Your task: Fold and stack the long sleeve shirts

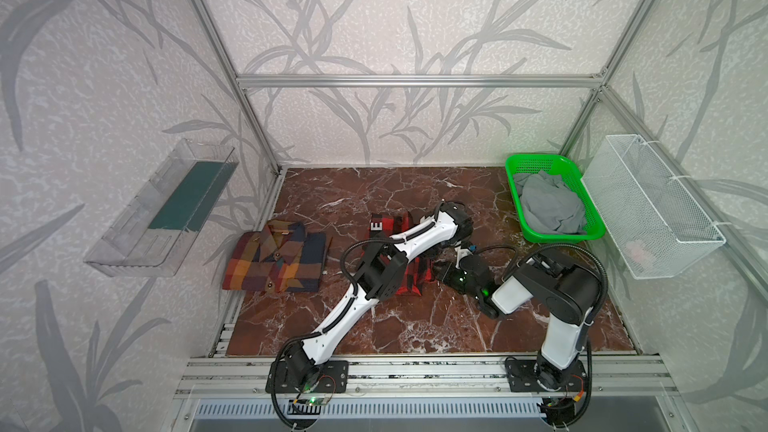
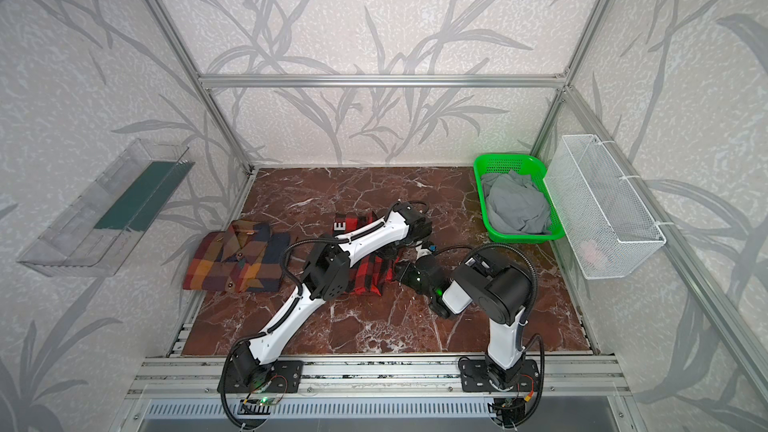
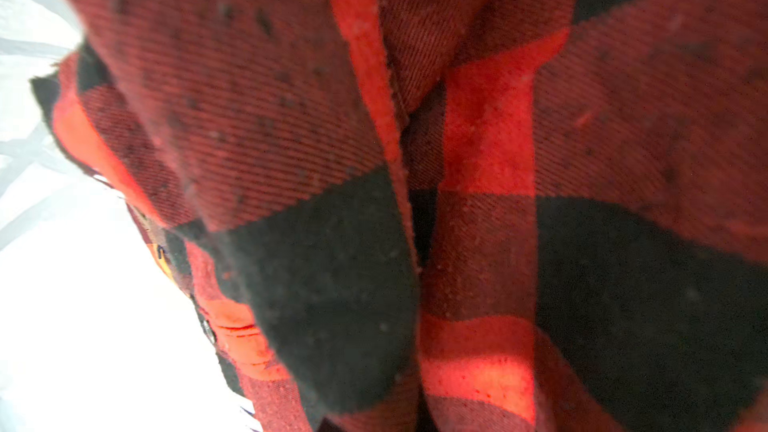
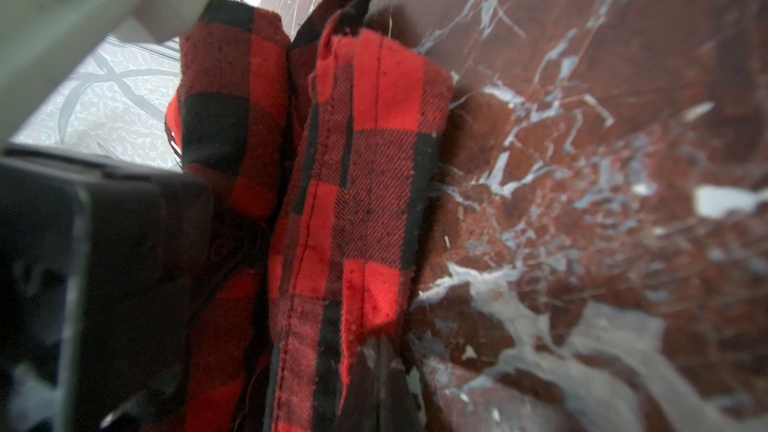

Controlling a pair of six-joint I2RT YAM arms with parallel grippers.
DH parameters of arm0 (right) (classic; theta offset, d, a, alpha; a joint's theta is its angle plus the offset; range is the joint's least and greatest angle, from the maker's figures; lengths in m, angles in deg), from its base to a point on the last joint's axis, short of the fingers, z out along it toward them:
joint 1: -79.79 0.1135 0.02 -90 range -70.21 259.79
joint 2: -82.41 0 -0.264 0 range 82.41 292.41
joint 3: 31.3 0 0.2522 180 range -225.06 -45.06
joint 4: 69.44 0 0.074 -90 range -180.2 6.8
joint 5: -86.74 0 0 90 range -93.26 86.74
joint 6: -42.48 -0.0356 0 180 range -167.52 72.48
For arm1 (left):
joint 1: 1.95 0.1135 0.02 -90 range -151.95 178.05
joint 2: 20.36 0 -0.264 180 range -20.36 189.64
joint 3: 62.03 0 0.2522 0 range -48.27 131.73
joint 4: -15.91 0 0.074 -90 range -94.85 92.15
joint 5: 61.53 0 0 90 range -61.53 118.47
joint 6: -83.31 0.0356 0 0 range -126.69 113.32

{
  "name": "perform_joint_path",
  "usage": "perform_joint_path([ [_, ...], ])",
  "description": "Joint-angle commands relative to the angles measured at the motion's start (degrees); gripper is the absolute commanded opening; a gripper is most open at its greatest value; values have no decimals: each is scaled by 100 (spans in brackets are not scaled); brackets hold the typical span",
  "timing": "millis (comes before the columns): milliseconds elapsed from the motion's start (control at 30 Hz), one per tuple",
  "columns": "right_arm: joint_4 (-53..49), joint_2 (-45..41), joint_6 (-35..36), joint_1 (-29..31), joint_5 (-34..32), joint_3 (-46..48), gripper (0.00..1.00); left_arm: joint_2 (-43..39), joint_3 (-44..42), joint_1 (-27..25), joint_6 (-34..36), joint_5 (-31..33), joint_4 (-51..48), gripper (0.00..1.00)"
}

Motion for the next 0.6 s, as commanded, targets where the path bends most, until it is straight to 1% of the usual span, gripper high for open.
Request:
perform_joint_path([
  [0, -130, 85, 65, 60, -127, 12, 0, 141, 161, -25, -157, -82, -1006, 4],
  [133, -155, 37, 74, 58, -167, 23, 0, 159, 165, -10, -163, -83, -999, 8],
  [233, -206, -12, 95, 68, -176, 26, 0, 117, 204, 27, -170, -68, -1005, 16],
  [333, -234, -26, 91, 68, -185, 36, 0, 33, 396, 79, -124, -85, -999, 32],
  [400, -247, -49, 81, 71, -185, 49, 0, -8, 649, 124, -42, -150, -997, 48],
  [500, -286, -123, 80, 72, -185, 76, 0, -17, 1031, 208, 49, -254, -1007, 52],
  [533, -316, -168, 95, 71, -185, 91, 0, -32, 1118, 234, 58, -259, -1000, 56],
  [567, -362, -233, 102, 71, -194, 113, 0, -51, 1229, 277, 73, -261, -1007, 56],
])
